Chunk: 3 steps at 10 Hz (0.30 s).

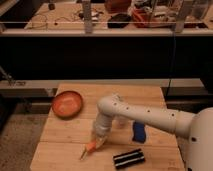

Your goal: Drag the pepper across the table

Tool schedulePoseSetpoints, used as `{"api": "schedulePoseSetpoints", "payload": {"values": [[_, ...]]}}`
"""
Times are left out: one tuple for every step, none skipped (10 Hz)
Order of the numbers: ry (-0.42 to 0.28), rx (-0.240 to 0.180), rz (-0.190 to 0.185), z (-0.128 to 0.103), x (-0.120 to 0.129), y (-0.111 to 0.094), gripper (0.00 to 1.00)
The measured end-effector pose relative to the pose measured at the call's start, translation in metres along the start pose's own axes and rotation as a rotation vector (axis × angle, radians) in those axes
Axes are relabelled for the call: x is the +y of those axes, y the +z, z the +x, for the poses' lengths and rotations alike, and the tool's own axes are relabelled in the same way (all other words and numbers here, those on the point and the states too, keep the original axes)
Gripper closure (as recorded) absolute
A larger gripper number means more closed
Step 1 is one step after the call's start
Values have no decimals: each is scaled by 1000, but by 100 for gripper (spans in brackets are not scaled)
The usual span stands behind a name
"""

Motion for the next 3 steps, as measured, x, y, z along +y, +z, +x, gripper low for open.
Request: {"api": "schedulePoseSetpoints", "payload": {"values": [[5, -3, -4, 2, 4, 0, 100], [6, -5, -5, 1, 5, 0, 100], [1, -7, -6, 0, 5, 0, 100]]}}
